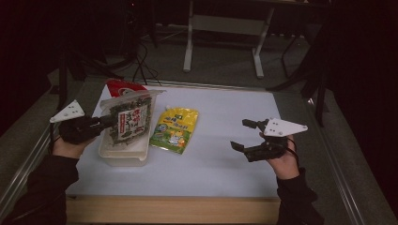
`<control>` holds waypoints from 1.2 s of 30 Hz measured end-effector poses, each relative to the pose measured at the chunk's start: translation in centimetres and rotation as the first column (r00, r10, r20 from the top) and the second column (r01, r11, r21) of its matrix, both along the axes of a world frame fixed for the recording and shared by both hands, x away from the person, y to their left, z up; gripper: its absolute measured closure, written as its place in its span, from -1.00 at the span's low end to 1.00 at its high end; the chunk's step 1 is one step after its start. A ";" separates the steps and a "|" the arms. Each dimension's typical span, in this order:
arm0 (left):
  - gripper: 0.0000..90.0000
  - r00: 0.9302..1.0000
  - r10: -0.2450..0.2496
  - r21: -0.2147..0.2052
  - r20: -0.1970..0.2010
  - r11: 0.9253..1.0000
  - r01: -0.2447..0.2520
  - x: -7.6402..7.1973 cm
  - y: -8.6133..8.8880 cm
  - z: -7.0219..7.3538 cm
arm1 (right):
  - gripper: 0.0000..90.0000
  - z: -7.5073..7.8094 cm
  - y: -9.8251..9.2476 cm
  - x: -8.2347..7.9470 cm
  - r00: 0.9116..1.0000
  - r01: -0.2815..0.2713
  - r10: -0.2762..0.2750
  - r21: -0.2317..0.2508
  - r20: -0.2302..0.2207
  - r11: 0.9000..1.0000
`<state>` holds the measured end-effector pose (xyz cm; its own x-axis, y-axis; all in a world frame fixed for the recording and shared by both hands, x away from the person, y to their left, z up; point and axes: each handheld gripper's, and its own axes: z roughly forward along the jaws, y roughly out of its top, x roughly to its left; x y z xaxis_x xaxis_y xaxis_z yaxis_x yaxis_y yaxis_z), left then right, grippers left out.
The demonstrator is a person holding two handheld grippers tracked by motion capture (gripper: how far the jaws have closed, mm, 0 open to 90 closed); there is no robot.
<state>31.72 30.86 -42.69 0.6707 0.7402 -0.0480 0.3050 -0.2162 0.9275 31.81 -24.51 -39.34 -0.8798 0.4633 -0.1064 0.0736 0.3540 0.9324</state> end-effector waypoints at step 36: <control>0.63 0.996 0.076 -0.098 -0.048 0.992 -0.081 -0.5 3.1 -2.8 | -0.68 -0.8 0.8 0.2 1.000 -0.012 0.012 -0.025 -0.015 1.000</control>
<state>31.26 33.99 -45.53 0.6061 0.7806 -0.1526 0.3584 -0.0968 0.9285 31.96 -23.70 -40.12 -0.8870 0.4499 -0.1045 0.0831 0.3781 0.9220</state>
